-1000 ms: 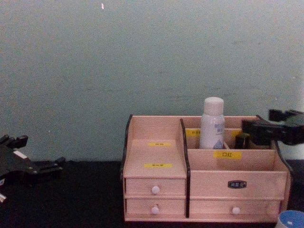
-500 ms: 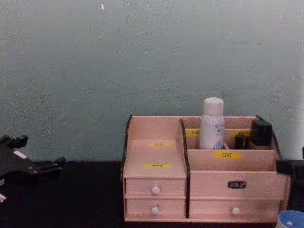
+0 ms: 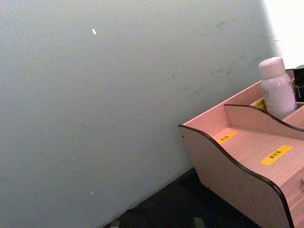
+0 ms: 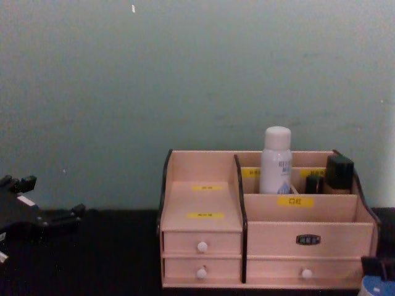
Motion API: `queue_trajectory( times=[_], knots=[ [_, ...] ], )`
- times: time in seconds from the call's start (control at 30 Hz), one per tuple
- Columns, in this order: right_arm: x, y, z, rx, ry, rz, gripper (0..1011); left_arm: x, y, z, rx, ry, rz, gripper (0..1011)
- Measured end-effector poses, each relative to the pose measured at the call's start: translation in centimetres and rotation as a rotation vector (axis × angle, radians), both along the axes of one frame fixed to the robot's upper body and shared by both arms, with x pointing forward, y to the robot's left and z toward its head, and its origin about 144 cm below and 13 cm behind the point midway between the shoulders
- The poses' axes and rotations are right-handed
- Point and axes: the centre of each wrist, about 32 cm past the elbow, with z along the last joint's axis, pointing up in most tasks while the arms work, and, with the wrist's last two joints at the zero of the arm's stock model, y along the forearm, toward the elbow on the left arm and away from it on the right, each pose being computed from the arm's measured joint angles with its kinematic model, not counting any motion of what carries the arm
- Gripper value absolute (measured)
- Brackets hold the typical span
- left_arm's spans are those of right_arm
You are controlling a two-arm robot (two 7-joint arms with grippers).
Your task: Pick up the facial cleanser and watermelon frost from the table and place them into the tiered storage box.
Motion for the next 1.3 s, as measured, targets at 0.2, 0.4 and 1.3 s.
queue_trajectory(
  times=[0.2, 0.4, 1.3],
  knots=[
    [0.3, 0.09, -0.42, -0.016, 0.035, 0.012, 1000, 0.0, 0.0, 0.0, 0.0, 0.0, 0.0, 1001],
    [0.25, 0.11, -0.61, -0.035, 0.052, 0.026, 1000, 0.0, 0.0, 0.0, 0.0, 0.0, 0.0, 1001],
    [-0.03, 0.49, -0.92, -0.12, 0.027, 0.044, 1000, 0.0, 0.0, 0.0, 0.0, 0.0, 0.0, 1001]
  ],
)
